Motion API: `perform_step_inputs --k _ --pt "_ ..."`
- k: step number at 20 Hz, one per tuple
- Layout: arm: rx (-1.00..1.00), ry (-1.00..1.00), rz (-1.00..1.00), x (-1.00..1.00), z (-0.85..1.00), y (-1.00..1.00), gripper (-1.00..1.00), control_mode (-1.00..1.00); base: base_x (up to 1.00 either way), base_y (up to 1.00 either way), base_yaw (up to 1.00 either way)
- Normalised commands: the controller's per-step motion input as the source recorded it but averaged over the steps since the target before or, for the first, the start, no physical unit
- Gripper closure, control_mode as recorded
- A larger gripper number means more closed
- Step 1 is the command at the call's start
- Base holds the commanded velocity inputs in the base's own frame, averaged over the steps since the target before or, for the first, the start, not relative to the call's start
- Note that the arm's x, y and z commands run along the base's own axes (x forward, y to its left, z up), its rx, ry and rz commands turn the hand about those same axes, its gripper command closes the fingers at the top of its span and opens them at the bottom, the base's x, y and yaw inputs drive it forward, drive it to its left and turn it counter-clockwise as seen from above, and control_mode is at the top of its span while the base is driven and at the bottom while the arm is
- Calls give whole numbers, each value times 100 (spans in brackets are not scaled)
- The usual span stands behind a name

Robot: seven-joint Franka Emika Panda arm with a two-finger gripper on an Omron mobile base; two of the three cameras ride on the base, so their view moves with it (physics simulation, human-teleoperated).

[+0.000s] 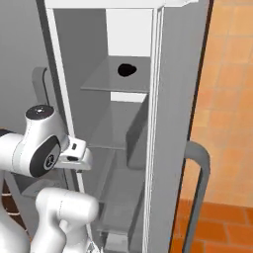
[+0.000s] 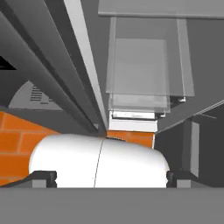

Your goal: Place one avocado and one steak in each tupperware on the nearby counter, to pack two identical lunches.

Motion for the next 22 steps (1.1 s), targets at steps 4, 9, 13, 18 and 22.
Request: perform_step_inputs --k 4,9,13,18,22 --pt "0 0 0 0 0 0 -100 100 44 -38 35" --pt "1 -2 3 6 7 -10 -100 -100 31 -28 23" --pt "4 -8 -1 35 82 -19 -100 -100 0 0 0" --pt "0 -17 -15 35 97 -12 -100 -100 0 0 0" --pt "0 -27 -16 33 72 -27 -100 -100 0 0 0"
